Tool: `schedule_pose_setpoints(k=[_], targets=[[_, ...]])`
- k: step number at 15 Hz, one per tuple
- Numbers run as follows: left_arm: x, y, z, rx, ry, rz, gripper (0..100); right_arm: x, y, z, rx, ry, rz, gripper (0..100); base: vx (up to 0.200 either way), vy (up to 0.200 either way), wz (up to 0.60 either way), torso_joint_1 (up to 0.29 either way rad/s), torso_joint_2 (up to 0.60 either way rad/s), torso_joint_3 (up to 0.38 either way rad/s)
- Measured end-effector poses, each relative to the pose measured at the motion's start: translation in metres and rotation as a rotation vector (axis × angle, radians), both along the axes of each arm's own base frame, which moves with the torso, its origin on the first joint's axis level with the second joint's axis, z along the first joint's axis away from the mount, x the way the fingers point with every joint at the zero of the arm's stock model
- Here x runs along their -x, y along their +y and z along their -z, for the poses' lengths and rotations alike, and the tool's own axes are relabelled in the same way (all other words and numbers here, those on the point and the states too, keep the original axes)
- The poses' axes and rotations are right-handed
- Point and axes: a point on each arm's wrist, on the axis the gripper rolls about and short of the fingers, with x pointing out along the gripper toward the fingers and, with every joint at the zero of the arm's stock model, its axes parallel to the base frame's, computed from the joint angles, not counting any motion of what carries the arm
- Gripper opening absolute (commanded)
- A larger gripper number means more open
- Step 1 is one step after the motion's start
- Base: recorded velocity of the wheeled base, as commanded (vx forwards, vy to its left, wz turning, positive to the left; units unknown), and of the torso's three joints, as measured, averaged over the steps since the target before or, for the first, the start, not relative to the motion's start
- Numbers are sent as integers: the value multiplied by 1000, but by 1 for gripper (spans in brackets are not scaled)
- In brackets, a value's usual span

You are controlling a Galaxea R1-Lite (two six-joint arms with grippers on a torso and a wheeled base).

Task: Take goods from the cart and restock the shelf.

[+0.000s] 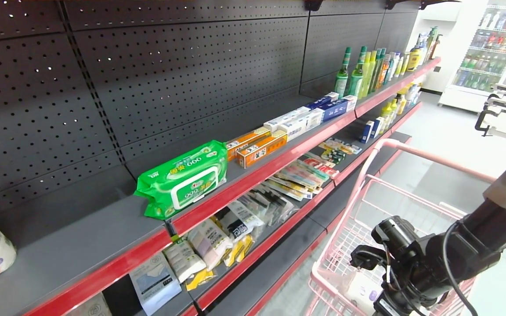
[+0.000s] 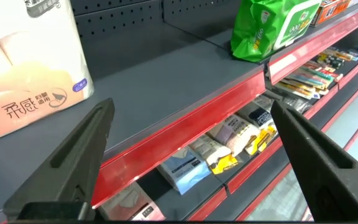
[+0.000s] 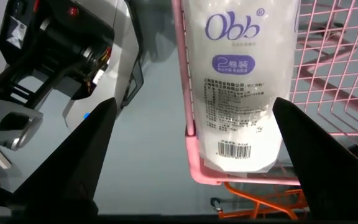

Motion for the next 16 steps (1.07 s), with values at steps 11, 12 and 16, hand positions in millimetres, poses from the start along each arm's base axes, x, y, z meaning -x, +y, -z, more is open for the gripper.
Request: schedule_pose_setpoints(k=[11,12,16], targets=[[0,0,0,0,0,0,100,-24,-1,19,4,-18,13,100,0,0,0,0,0,0],[0,0,0,0,0,0,100,-24,-3,20,6,-15,20,100,0,0,0,0,0,0],[0,0,0,0,0,0,100,-24,-7,21,7,-7,32,100,0,0,0,0,0,0]])
